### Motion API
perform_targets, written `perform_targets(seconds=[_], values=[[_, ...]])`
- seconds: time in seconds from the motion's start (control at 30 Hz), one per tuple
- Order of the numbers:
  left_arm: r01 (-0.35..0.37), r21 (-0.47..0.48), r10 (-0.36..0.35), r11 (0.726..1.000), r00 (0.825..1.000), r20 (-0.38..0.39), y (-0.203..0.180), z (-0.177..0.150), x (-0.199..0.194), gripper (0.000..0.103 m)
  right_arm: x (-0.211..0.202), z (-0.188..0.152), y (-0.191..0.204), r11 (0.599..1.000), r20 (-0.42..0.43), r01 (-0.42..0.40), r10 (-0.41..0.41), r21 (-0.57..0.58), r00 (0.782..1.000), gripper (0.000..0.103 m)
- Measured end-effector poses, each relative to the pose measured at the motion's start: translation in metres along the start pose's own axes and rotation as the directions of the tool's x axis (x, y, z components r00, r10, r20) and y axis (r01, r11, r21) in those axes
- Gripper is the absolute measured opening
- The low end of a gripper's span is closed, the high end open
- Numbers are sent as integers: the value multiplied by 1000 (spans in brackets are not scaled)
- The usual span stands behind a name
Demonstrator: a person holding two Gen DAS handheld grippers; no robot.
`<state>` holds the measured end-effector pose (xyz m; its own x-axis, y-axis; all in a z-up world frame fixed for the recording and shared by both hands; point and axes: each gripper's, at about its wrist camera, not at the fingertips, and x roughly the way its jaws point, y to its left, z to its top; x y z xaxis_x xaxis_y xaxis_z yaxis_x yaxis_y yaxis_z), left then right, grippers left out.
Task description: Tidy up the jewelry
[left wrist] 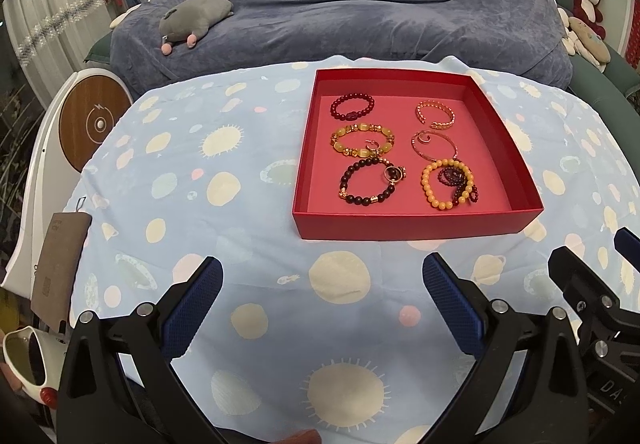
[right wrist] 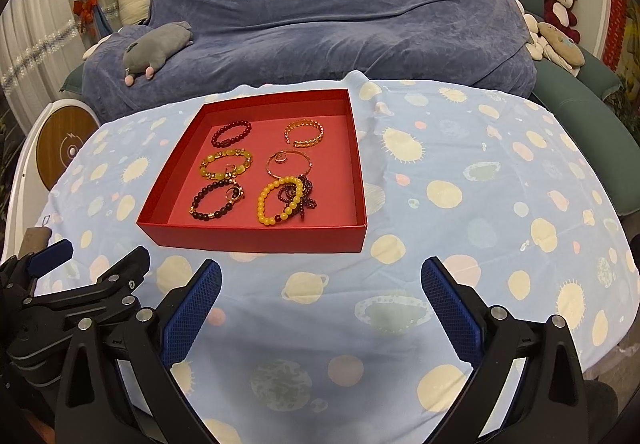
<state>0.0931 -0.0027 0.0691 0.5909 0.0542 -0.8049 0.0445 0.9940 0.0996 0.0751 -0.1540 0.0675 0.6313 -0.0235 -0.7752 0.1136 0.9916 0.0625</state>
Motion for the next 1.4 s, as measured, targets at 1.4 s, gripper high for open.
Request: perform_targets(seconds=[1.4], values=[[-23, -33, 24, 999, 1000, 2, 5, -5, 2, 96, 2, -1, 5, 1000, -10, -4, 4, -3, 1000, 96]])
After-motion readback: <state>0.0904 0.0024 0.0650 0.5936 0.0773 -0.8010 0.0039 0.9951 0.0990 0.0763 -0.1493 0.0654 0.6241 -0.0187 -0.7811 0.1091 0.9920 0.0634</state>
